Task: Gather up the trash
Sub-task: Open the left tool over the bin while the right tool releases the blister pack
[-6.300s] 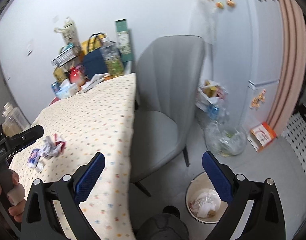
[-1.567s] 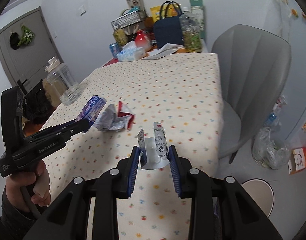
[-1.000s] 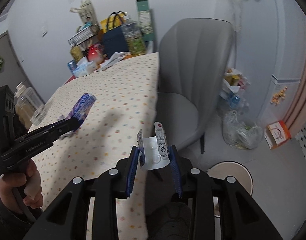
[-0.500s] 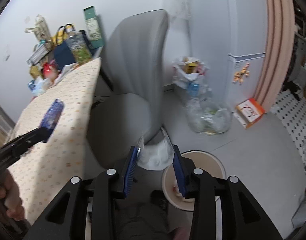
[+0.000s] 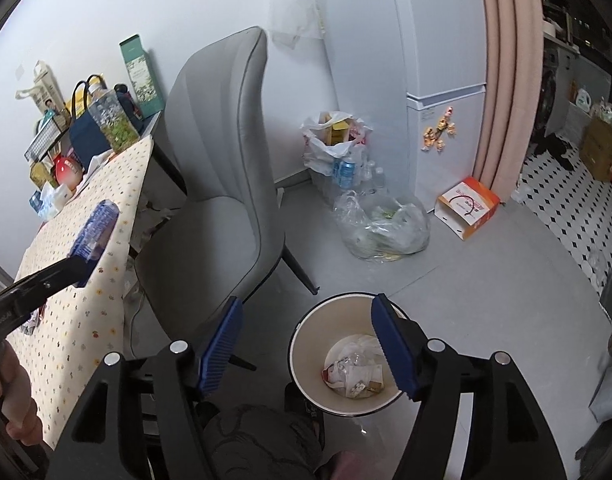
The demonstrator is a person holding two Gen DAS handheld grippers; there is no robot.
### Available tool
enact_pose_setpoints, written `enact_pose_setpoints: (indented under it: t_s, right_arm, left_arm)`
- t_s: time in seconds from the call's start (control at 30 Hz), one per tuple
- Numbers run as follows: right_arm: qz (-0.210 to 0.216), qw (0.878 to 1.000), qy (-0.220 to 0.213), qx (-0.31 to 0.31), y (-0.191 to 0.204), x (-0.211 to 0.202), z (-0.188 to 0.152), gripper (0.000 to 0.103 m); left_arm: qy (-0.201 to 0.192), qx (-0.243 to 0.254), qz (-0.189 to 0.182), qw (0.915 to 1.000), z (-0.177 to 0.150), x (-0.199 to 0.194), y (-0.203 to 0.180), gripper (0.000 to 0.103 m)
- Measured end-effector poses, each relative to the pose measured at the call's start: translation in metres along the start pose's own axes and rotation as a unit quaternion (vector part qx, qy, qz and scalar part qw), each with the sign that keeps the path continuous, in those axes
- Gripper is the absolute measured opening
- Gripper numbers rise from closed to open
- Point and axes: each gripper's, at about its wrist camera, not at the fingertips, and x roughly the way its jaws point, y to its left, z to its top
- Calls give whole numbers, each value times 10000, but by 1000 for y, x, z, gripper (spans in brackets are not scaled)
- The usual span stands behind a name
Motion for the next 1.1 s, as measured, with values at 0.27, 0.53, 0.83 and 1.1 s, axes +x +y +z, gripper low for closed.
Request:
enact_pose_setpoints:
  t_s: [0.27,0.53,0.83,1.1]
  right_arm:
    - [-211,9991,-225,274,-32,-24,0,76]
    - [-430,9969,-324,567,-69,-40,-6,78]
    - [-552,9950,-347,758,-91,-46,-12,78]
    - [-377,9970,-291,609,-67,-37,-11,81]
  left_arm:
    - [187,248,-257,9992,5,20,-33,37]
    - [505,545,-557,9957,5,53,-77,39]
    - [559,762,-457,9945,4,68,-99,93]
    - [330,528,-250,9977,9,41,-64,95]
